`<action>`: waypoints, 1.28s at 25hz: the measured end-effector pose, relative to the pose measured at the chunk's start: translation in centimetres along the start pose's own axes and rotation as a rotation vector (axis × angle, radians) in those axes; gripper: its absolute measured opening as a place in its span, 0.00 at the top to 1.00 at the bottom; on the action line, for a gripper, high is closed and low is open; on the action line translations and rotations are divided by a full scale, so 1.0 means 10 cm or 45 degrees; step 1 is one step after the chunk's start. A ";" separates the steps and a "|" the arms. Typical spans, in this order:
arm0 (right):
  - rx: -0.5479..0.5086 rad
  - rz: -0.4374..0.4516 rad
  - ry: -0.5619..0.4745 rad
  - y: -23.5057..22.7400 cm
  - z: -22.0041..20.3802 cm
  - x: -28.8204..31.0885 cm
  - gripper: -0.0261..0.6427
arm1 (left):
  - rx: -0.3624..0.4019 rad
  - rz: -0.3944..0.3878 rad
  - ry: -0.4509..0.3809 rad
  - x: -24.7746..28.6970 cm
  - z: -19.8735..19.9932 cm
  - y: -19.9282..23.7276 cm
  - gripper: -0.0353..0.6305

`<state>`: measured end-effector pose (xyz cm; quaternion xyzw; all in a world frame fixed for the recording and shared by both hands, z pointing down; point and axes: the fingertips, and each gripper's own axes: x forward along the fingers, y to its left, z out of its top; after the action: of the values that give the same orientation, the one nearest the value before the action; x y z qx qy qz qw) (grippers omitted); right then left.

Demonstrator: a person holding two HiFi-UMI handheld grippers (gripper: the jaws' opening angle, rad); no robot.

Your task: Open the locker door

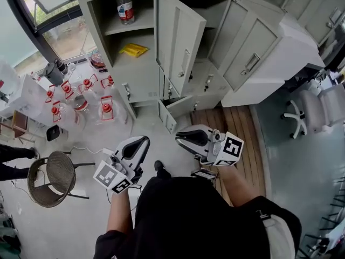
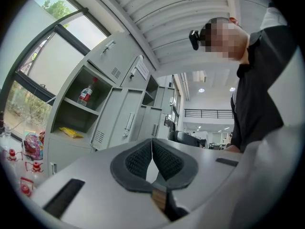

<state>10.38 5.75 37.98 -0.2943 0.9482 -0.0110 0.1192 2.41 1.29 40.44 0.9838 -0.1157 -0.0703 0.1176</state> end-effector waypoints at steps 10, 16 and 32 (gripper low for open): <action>0.025 -0.012 0.108 0.82 -0.44 -0.38 0.92 | -0.054 0.038 0.075 -0.44 -0.46 -0.85 0.92; 0.043 -0.087 0.119 1.12 -0.53 -0.54 0.94 | -0.051 -0.015 0.100 -0.57 -0.54 -1.16 0.92; 0.014 -0.219 0.148 1.96 -0.76 0.04 0.94 | -0.067 -0.204 0.094 -1.35 -0.49 -1.40 0.92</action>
<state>-2.61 21.34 43.47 -0.3728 0.9247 -0.0434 0.0644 -6.80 18.85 43.18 0.9884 -0.0303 -0.0462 0.1417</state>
